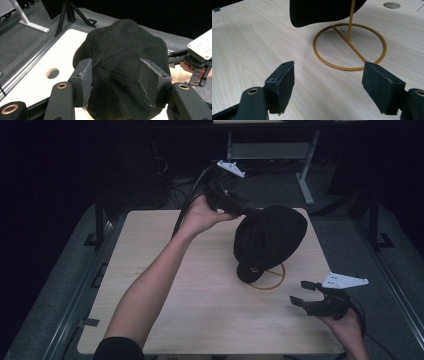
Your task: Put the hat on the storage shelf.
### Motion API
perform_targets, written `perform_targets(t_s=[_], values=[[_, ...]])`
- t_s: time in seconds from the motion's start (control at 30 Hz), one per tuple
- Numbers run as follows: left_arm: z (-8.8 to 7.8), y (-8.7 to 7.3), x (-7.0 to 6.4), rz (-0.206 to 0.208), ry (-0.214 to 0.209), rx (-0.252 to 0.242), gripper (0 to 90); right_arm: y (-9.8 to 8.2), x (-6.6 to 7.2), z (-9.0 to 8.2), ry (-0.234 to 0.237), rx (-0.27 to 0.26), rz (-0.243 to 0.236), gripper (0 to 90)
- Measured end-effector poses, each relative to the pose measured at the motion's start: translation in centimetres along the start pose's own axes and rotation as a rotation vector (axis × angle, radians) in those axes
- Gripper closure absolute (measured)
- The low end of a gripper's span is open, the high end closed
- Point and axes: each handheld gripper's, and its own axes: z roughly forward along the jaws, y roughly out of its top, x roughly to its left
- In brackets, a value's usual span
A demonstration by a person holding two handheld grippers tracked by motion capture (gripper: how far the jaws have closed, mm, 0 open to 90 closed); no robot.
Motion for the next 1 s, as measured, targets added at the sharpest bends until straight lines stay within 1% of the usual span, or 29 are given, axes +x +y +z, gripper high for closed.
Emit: perform_targets(t_s=[0.03, 0.07, 0.2, 0.3, 0.33, 0.43, 0.5, 0.63, 0.7, 0.77, 1.0], values=[[0.0, 0.0, 0.0, 0.000, 0.000, 0.000, 44.0, 0.0, 0.0, 0.0, 0.000, 0.000, 0.000, 25.6], [-0.2, -0.4, -0.1, -0.006, 0.003, -0.011, 44.0, 0.0, 0.1, 0.0, 0.000, -0.002, 0.000, 25.7], [-0.4, -1.0, 0.0, -0.008, 0.006, -0.011, 43.9, 0.0, 0.1, 0.0, 0.005, -0.003, 0.001, 25.7], [-0.7, -1.3, 0.0, -0.009, 0.010, -0.011, 43.9, 0.0, 0.1, 0.1, 0.002, 0.002, -0.001, 25.6], [-0.8, -1.4, 0.0, -0.001, 0.013, -0.011, 43.9, 0.0, 0.1, 0.2, 0.003, 0.004, -0.002, 25.6], [-1.0, -1.7, 0.0, -0.001, 0.015, -0.019, 43.7, 0.0, 0.2, 0.3, 0.007, 0.005, -0.003, 25.6], [-1.4, -2.2, -0.1, -0.001, 0.021, -0.021, 43.5, 0.1, 0.3, 0.4, 0.010, 0.006, -0.005, 25.6], [-1.7, -3.0, -0.2, -0.009, 0.028, -0.021, 43.1, 0.2, 0.4, 0.4, 0.009, 0.010, -0.005, 25.6], [-1.8, -3.2, -0.3, -0.016, 0.025, -0.023, 42.8, 0.2, 0.4, 0.4, 0.008, 0.008, -0.005, 25.6], [-2.0, -3.8, -0.3, -0.024, 0.032, -0.022, 42.3, 0.2, 0.4, 0.3, 0.007, 0.004, -0.005, 25.6], [-2.8, -5.1, -0.5, -0.032, 0.037, -0.026, 40.5, 0.2, 0.5, 0.6, 0.008, 0.016, -0.010, 24.8]])
